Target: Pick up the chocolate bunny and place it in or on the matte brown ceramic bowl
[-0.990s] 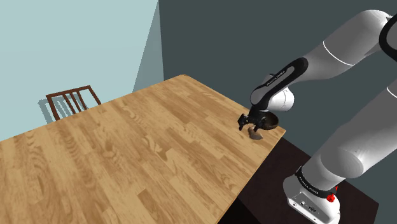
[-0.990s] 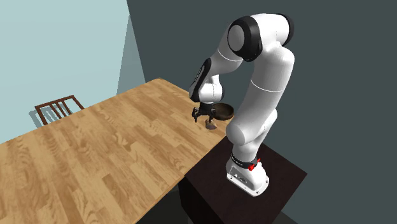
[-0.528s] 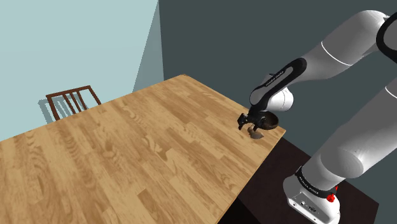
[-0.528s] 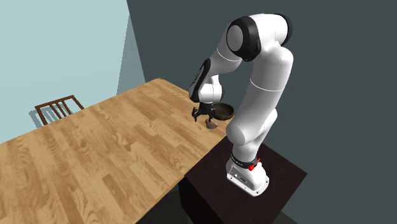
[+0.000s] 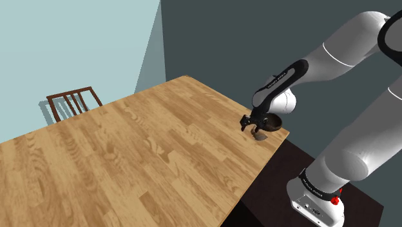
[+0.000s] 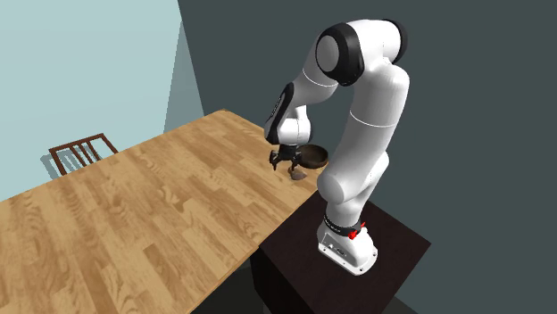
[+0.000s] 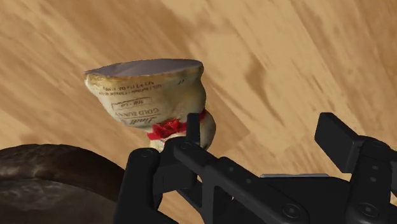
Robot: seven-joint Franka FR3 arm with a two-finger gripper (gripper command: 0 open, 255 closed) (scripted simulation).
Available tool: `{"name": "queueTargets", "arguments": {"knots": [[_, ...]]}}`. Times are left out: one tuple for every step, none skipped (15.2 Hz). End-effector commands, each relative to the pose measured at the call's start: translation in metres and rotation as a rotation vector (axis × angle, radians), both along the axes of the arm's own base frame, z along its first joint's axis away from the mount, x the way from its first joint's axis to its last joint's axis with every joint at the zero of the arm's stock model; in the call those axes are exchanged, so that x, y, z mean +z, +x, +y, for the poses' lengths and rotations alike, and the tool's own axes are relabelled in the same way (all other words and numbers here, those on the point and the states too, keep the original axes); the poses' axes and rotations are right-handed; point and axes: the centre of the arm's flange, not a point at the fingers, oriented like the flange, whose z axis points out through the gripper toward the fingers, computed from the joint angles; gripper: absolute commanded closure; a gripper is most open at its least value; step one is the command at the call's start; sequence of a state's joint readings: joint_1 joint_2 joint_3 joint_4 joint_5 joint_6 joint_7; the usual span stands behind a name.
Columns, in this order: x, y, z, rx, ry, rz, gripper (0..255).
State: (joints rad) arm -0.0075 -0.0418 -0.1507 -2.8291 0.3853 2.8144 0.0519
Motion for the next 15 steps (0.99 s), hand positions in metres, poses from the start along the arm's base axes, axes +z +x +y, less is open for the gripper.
{"name": "queueTargets", "arguments": {"knots": [[-0.008, -0.012, 0.001, 0.004, 0.030, 0.081, 255], [-0.003, -0.012, 0.001, 0.004, 0.030, 0.081, 255], [0.003, -0.012, 0.001, 0.004, 0.030, 0.081, 255], [0.008, -0.012, 0.001, 0.004, 0.030, 0.081, 255], [0.013, -0.012, 0.001, 0.004, 0.030, 0.081, 255], [0.019, -0.012, 0.001, 0.004, 0.030, 0.081, 255], [0.024, -0.012, 0.001, 0.004, 0.030, 0.081, 255], [0.018, -0.011, 0.000, 0.004, 0.030, 0.077, 255], [0.018, -0.011, 0.000, 0.004, 0.030, 0.077, 0], [0.018, -0.006, -0.010, -0.001, 0.013, 0.091, 0], [0.017, -0.001, -0.020, -0.005, -0.003, 0.105, 0], [0.017, 0.003, -0.031, -0.009, -0.020, 0.118, 0], [0.017, 0.008, -0.041, -0.014, -0.036, 0.132, 0], [0.017, 0.012, -0.050, -0.017, -0.050, 0.144, 0], [0.012, 0.011, -0.049, -0.017, -0.050, 0.144, 0]]}}
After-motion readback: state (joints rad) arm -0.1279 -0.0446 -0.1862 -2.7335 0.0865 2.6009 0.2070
